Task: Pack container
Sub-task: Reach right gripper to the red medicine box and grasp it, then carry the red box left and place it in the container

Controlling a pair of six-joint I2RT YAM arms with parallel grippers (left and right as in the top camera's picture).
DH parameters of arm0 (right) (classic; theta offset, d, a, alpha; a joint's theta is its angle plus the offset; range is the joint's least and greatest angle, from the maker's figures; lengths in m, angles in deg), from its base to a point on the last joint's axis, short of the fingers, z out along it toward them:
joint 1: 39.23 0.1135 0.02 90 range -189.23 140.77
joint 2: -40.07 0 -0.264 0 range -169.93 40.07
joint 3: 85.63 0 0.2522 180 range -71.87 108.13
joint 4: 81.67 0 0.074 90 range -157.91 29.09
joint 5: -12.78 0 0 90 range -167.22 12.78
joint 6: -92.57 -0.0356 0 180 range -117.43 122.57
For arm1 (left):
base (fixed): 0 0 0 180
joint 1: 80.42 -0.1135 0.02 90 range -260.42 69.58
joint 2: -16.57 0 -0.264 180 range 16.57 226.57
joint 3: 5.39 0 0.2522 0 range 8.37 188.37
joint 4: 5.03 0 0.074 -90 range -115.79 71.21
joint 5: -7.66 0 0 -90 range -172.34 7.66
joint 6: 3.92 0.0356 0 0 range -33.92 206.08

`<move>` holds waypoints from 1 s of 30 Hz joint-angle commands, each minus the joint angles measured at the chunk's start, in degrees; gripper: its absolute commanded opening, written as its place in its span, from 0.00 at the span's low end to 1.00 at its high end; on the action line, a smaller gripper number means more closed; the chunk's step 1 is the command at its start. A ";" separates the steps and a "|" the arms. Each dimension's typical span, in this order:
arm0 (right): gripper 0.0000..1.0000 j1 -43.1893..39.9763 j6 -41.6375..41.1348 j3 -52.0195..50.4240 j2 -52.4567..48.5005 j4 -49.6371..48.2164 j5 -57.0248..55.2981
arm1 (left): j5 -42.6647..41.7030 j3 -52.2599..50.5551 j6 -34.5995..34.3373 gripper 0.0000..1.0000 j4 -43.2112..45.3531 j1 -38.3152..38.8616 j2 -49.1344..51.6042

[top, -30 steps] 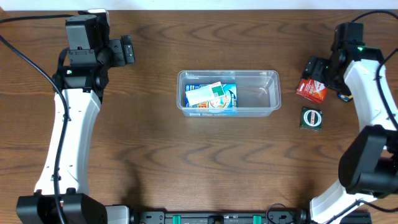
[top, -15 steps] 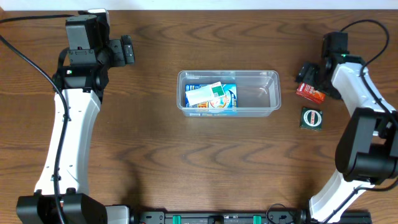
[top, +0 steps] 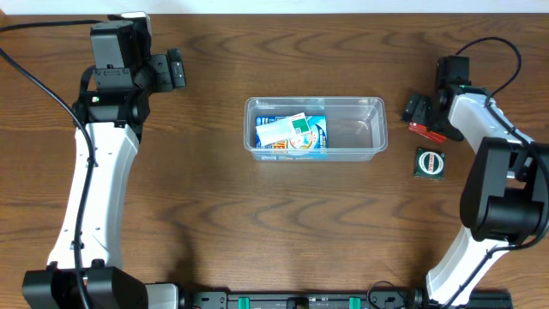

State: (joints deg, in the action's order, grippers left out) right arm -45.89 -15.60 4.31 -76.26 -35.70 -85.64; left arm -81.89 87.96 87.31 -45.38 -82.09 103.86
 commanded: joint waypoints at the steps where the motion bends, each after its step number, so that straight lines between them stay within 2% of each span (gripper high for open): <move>1: 0.96 0.59 0.90 -0.72 -1.33 -0.02 -0.37 | 0.87 0.50 -0.70 0.98 0.04 -0.20 -0.07; 5: 0.85 0.57 0.92 -0.70 -1.33 0.50 -0.37 | 0.87 0.52 -0.70 0.98 0.07 -0.20 -0.04; 10: 0.82 0.57 1.22 0.68 -0.81 2.64 -0.35 | 0.87 0.50 -0.70 0.98 0.04 -0.20 -0.04; 15: 0.83 0.63 1.95 3.08 2.43 5.95 -0.33 | 0.87 0.52 -0.70 0.98 0.04 -0.20 -0.04; 22: 0.85 2.47 1.99 7.13 12.61 12.00 0.13 | 0.90 0.50 -0.70 0.98 0.07 -0.20 -0.04; 30: 0.83 10.43 0.70 7.93 25.79 16.85 4.83 | 0.87 0.50 -0.70 0.98 0.04 -0.20 -0.04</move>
State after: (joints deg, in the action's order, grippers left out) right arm -39.11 -14.55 11.59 -53.31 -19.88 -83.04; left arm -81.87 87.96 87.31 -45.38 -82.09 103.86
